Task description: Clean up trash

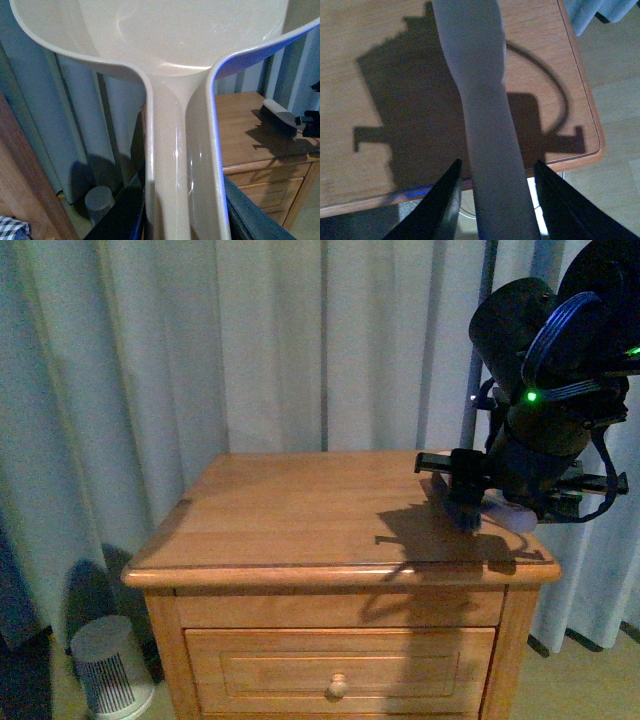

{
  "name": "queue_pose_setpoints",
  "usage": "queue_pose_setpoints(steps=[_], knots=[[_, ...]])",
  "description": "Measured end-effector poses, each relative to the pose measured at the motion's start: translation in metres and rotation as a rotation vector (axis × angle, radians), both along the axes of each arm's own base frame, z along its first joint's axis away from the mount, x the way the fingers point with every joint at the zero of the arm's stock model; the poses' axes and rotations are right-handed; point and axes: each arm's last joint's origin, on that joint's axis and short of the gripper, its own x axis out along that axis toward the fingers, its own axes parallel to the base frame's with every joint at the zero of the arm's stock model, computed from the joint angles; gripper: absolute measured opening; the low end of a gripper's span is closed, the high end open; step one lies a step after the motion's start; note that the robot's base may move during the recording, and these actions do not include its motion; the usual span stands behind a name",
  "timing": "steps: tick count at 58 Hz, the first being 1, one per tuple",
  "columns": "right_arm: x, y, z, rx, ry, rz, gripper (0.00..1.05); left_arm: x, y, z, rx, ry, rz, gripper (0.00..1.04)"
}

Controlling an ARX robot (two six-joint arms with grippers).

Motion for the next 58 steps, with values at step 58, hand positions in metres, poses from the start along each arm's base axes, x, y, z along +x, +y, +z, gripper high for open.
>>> queue_pose_setpoints(steps=[58], knots=[[-0.149, -0.035, 0.104, -0.222, -0.717, 0.148, 0.21, 0.0, 0.0, 0.0, 0.0, 0.0, 0.0, 0.27]])
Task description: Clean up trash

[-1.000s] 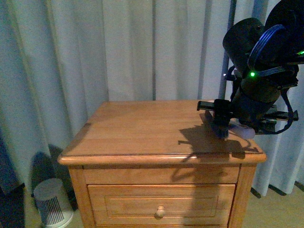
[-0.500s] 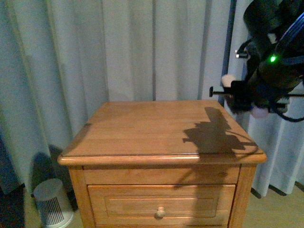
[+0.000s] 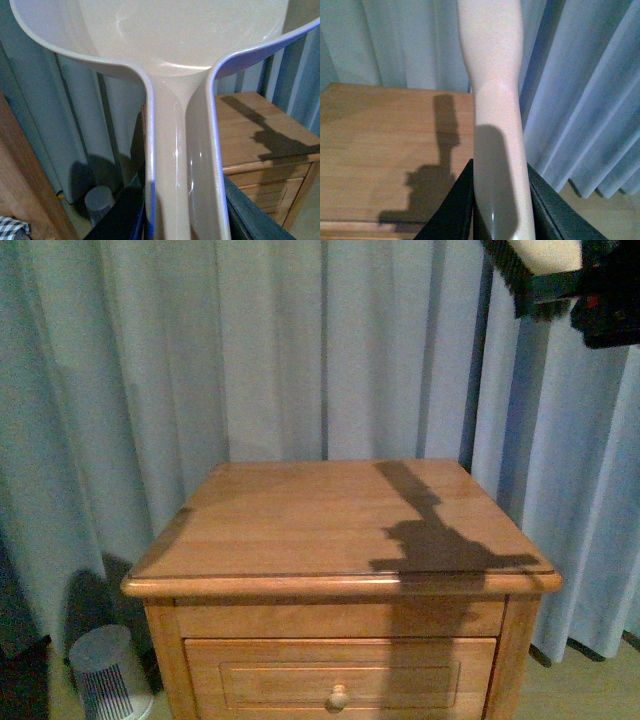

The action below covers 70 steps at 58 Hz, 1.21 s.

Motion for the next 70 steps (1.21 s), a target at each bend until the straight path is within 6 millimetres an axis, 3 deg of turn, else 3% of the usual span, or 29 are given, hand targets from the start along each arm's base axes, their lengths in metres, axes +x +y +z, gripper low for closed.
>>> queue_pose_setpoints(steps=[19, 29, 43, 70], knots=[[-0.108, -0.023, -0.011, -0.022, -0.126, -0.027, 0.21, 0.0, 0.0, 0.0, 0.0, 0.0, 0.0, 0.27], [-0.141, -0.038, -0.004, 0.006, -0.188, -0.079, 0.21, 0.0, 0.0, 0.0, 0.0, 0.0, 0.0, 0.27], [-0.155, -0.043, -0.007, 0.018, -0.204, -0.108, 0.21, 0.0, 0.0, 0.0, 0.0, 0.0, 0.0, 0.27], [-0.156, -0.045, -0.011, 0.033, -0.186, -0.122, 0.21, 0.0, 0.0, 0.0, 0.0, 0.0, 0.0, 0.27]])
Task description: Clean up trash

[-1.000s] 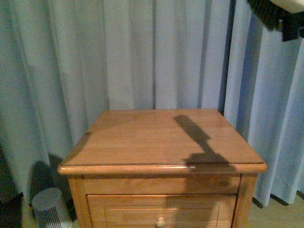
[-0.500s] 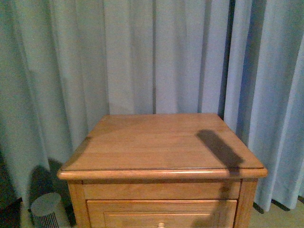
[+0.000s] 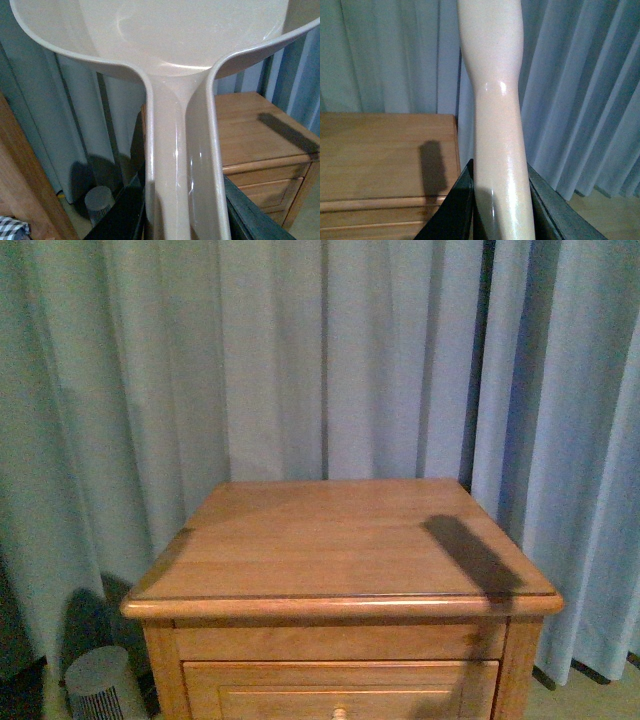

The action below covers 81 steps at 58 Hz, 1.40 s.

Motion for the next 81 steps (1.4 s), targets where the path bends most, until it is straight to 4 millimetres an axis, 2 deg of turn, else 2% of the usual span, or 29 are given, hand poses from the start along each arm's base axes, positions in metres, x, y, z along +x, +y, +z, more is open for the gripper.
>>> queue_pose_setpoints(steps=[81], knots=[[-0.0001, 0.0002, -0.0012, 0.009, 0.003, 0.001, 0.21, -0.0003, 0.0004, -0.002, -0.003, 0.005, 0.003, 0.26]])
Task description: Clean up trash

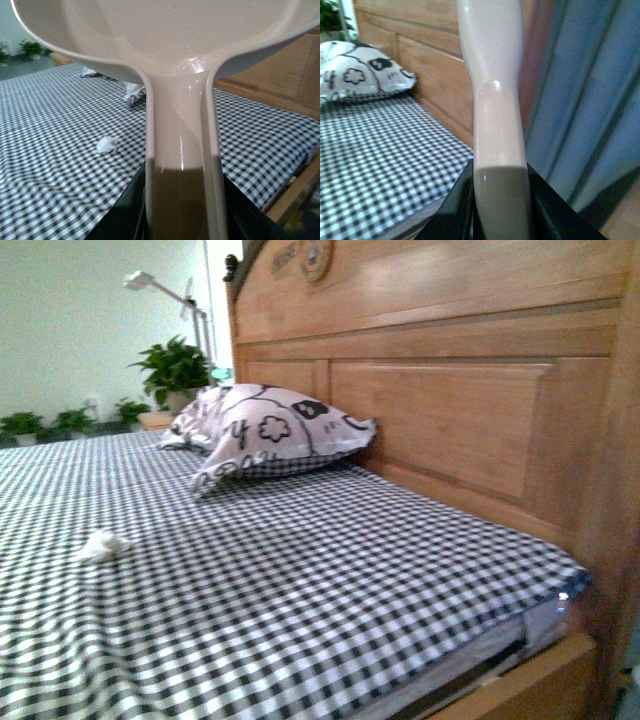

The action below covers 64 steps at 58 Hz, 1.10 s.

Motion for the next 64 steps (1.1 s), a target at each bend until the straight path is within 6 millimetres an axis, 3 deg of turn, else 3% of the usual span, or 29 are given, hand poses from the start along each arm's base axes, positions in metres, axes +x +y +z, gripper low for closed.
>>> queue_pose_setpoints(steps=[38, 43, 49, 64], knots=[[0.0, 0.0, 0.0, -0.002, 0.003, -0.004, 0.21, 0.0, 0.0, 0.0, -0.003, 0.0, -0.002, 0.26], [0.0, 0.0, 0.0, -0.002, 0.002, 0.0, 0.21, 0.001, 0.001, -0.003, -0.026, 0.059, 0.06, 0.26], [0.0, 0.0, 0.0, -0.002, 0.002, -0.001, 0.21, 0.017, 0.01, -0.008, -0.032, 0.101, 0.111, 0.26], [0.0, 0.0, 0.0, -0.002, 0.002, -0.001, 0.21, 0.093, 0.028, -0.009, 0.126, 0.095, 0.007, 0.26]])
